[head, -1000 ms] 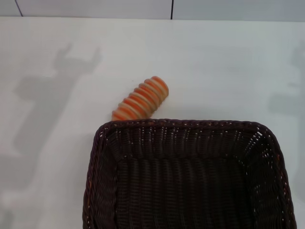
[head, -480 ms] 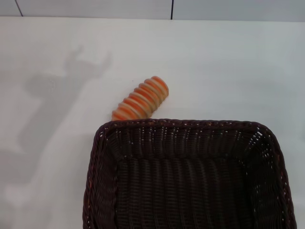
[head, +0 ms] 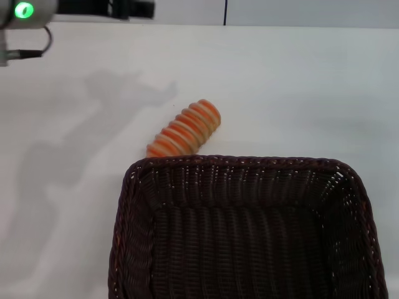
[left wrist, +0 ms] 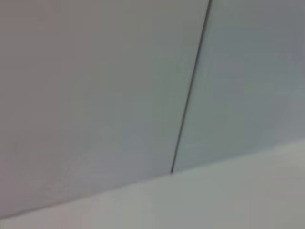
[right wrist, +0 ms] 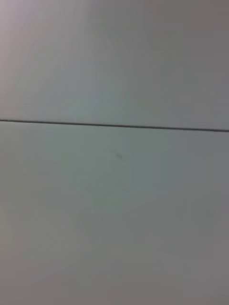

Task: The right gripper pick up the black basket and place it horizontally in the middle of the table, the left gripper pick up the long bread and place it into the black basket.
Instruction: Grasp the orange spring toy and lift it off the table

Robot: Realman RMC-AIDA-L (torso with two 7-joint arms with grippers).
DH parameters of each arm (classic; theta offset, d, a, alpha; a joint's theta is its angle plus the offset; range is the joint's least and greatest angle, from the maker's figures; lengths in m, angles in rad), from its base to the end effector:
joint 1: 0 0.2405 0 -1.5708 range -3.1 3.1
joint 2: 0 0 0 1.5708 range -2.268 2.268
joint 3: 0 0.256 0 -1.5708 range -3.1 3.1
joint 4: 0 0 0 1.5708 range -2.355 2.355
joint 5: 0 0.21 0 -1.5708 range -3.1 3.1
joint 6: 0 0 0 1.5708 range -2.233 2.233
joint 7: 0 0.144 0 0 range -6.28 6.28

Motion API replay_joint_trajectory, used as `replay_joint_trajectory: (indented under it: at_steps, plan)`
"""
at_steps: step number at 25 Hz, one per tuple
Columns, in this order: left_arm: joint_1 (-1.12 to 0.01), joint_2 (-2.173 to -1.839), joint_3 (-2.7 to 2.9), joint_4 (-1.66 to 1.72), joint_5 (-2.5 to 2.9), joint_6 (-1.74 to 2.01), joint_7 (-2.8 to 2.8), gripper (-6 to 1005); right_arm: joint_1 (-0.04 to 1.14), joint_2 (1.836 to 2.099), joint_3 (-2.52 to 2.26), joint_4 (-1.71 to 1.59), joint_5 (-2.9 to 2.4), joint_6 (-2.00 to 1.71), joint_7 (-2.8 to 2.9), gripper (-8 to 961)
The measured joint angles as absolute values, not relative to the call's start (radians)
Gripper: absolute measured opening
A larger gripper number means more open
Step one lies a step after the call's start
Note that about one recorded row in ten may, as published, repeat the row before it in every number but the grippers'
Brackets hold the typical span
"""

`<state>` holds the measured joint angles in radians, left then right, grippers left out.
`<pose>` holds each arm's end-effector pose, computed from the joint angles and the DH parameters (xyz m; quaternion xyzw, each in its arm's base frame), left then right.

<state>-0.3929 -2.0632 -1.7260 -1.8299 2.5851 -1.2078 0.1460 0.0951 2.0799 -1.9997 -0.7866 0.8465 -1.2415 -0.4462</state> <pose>-0.1214 0.3635 0.0753 -0.8360 -0.3725 -0.0920 0.3924 0.2948 0.2949 0.0505 -0.5210 0.1291 0.2887 0.7928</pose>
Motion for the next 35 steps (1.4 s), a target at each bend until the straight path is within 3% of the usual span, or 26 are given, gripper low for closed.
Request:
replay_joint_trajectory:
  at_steps: [8,14,35]
  plan:
    - [-0.638,-2.064,-1.706,-1.504,2.691,-1.302,0.136,847,0.108,2.075,-1.995,-0.768,0.845,-1.243,-0.445,366]
    - [-0.757,-2.065,-1.674,-1.323,2.714,-1.312,0.142,847,0.130,2.072,-1.976,-0.748,0.845,-1.243,-0.451,366]
    - [-0.904,-2.074,-1.425,-1.095,2.662,-1.259,0.099,824,0.097,2.065,-1.973,-0.792,0.794,-1.267,-0.473,366]
